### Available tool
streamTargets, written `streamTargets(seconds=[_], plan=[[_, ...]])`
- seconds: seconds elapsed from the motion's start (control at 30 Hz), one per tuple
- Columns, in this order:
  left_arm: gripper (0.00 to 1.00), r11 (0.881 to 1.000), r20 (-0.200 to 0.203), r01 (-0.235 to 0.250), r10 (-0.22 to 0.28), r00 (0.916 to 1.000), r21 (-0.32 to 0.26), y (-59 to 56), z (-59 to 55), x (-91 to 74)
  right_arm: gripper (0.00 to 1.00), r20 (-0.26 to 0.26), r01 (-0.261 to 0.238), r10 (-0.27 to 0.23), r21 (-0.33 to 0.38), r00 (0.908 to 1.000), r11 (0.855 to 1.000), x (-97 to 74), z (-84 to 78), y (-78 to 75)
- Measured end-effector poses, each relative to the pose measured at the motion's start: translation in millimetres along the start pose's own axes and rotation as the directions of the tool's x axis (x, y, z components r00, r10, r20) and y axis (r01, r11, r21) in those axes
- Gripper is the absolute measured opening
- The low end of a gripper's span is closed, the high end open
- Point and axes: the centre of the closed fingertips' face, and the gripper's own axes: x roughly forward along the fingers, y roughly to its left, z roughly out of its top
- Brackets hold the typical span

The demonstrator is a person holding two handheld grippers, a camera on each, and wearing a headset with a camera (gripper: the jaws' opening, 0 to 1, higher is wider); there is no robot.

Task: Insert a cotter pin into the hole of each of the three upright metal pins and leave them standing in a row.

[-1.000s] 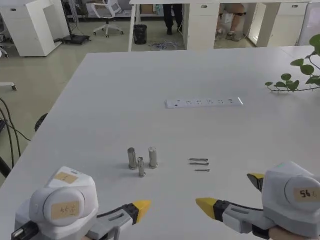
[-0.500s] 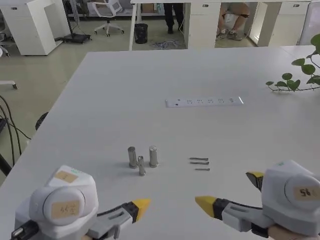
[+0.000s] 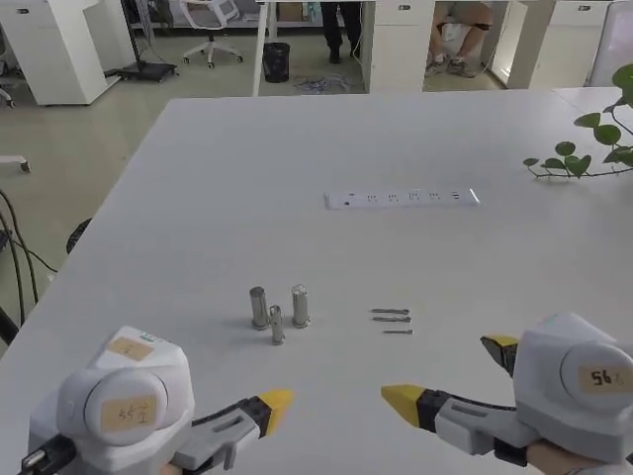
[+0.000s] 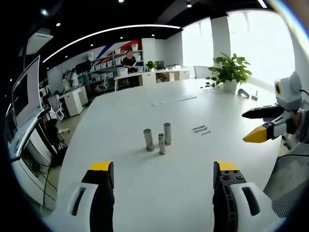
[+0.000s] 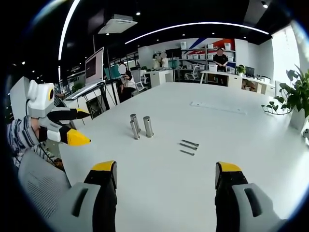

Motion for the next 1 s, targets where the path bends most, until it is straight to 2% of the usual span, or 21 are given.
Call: streamTargets(seconds=[0.23,0.67,1.0], plan=[[0.79,1.0,0.001,0.0,0.0,1.0,0.003,1.0,-0.5,0.7,0.78,0.008,0.003,-0.003,0.0,1.0,1.0,-0.9,1.3,0.3],[0.75,1.0,0.005,0.01,-0.01,0.9999,0.018,1.8,0.8,4.3,0.77,-0.003,0.001,-0.001,0.006,1.0,1.0,-0.8,-1.2,-0.4],[0.65,0.999,-0.001,0.036,-0.036,0.9993,0.035,2.8,-1.4,14.9,0.76,-0.007,-0.007,0.007,0.003,1.0,1.0,-0.8,-2.1,-1.0]])
